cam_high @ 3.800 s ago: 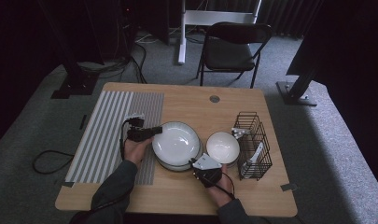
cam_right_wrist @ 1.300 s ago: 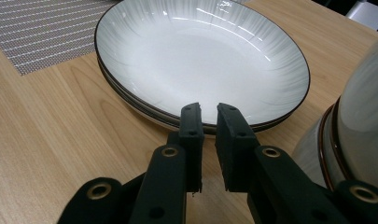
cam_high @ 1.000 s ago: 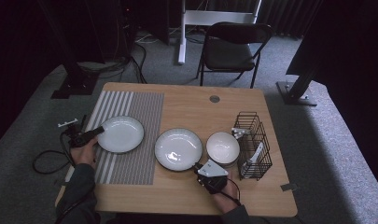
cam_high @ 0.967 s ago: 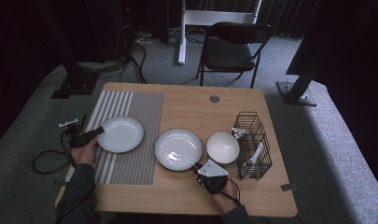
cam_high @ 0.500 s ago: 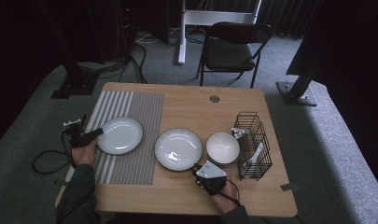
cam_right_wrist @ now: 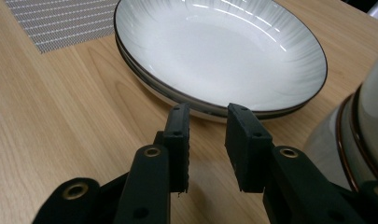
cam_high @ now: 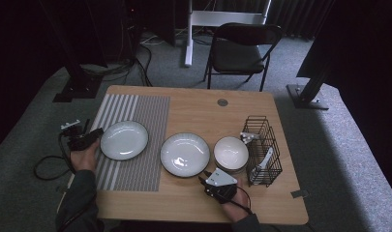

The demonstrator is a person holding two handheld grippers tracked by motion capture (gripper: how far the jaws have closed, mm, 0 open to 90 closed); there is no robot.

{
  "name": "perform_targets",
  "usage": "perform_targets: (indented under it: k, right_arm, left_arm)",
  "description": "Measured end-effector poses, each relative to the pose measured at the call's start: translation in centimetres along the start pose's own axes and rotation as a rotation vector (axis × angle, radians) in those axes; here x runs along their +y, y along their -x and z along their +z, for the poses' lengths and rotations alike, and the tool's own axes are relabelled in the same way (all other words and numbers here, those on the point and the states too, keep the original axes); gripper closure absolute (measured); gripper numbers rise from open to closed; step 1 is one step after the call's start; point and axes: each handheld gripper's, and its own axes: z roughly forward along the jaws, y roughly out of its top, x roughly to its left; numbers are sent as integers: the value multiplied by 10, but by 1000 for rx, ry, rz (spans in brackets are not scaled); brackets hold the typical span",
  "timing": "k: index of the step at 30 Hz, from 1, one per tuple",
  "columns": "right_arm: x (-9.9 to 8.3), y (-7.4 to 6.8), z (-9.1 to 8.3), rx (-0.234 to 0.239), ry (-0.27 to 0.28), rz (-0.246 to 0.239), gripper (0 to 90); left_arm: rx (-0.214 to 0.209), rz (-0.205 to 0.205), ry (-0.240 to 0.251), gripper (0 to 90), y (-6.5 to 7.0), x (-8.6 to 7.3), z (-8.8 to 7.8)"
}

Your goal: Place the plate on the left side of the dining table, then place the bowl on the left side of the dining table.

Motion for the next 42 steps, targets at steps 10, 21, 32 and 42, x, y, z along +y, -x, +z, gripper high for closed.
perform_targets:
  k: [10,21,32,42]
  right_arm:
    - [-12,11,-9,61,-16,29,688]
    - [-24,15,-16,96,-56,-31,653]
    - [-32,14,-14,99,-89,-19,587]
    - [-40,18,-18,77,-96,31,524]
  left_arm:
    - [-67,85,11,767,34,1,-7]
    - [-183,194,-10,751,84,-7,-7]
    - [-288,251,-35,724,124,-15,-5]
    - [-376,315,-75,690,167,-28,5]
